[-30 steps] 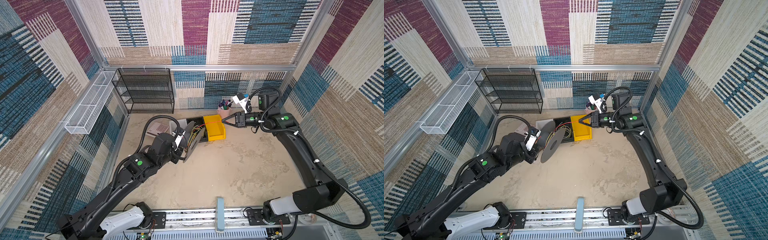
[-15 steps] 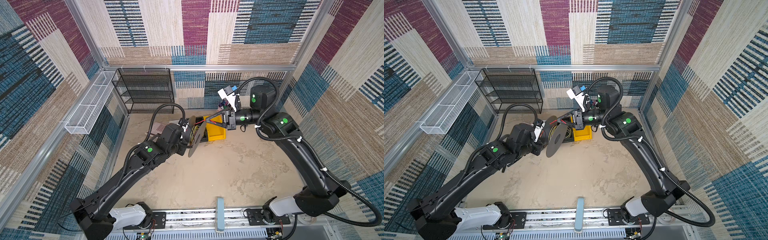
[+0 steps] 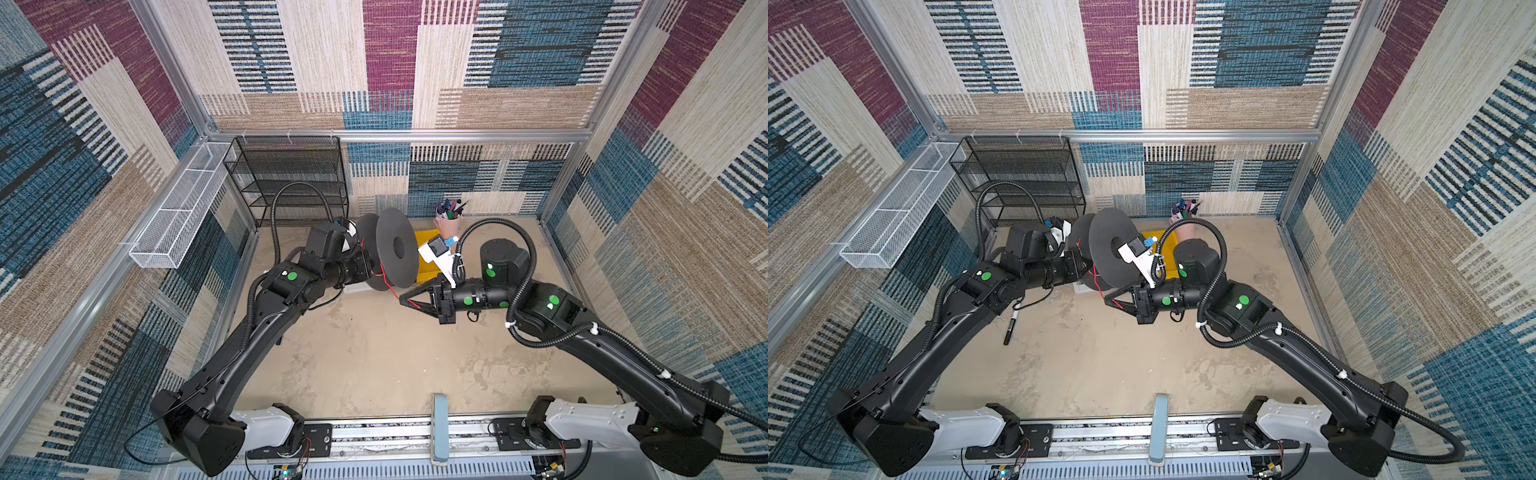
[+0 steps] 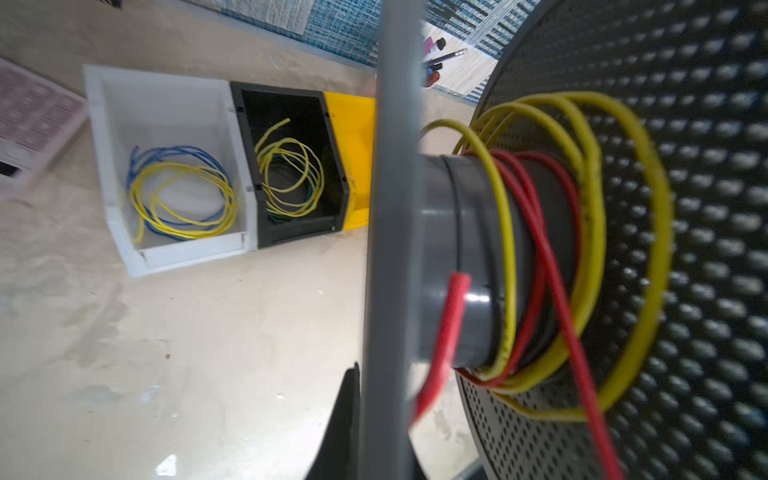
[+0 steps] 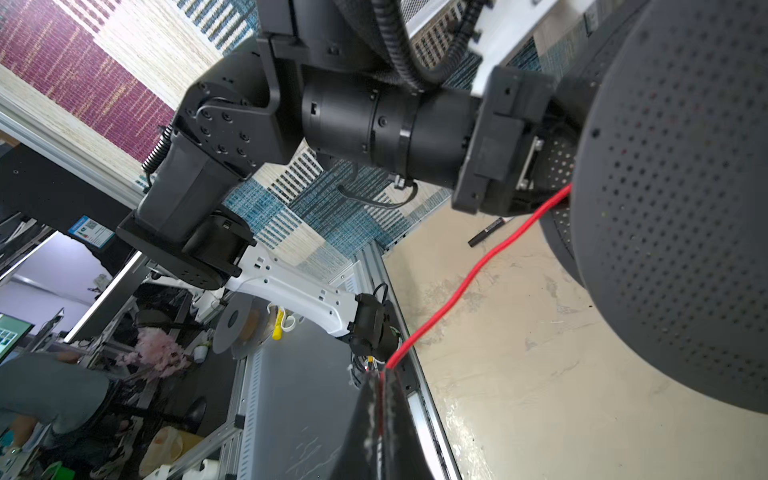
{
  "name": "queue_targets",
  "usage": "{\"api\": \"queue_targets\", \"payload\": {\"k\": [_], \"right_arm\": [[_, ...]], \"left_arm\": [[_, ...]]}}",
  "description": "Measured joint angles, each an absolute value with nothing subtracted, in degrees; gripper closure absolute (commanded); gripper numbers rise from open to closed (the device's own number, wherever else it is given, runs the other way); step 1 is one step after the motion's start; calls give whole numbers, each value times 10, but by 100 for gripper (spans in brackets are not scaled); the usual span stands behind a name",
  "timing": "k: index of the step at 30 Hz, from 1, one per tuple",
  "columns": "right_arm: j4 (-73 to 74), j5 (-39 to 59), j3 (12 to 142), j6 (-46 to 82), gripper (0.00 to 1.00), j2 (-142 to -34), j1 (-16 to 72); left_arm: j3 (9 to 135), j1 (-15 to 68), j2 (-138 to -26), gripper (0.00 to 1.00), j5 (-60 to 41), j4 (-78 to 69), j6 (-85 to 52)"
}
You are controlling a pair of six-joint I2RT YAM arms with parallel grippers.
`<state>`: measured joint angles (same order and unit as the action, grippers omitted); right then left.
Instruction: Wrap the cables
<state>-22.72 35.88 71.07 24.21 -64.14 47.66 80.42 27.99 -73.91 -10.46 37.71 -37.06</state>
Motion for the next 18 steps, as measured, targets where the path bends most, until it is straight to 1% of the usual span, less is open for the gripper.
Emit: {"api": "queue_targets", "payload": {"k": [6,10,12,14,16,18], "right_arm": [[-126,333,565,270,100,-555,478],[-85,327,505,280,100,-511,459],[-73,337,489,283,100,-489,426],[-57,360,472,288,100,-467,374],[-30,399,453,298,100,-457,319],[-8,438,442,309,100,-462,289]], "left_arm": [[745,244,-693,100,-214,306,-481],[716,234,-688,100,-270,264,-545],[705,226,-682,100,-296,232,-572],[691,217,-673,100,-324,192,-594],[668,204,-661,100,-363,138,-617],[647,191,-655,100,-401,92,-638]]}}
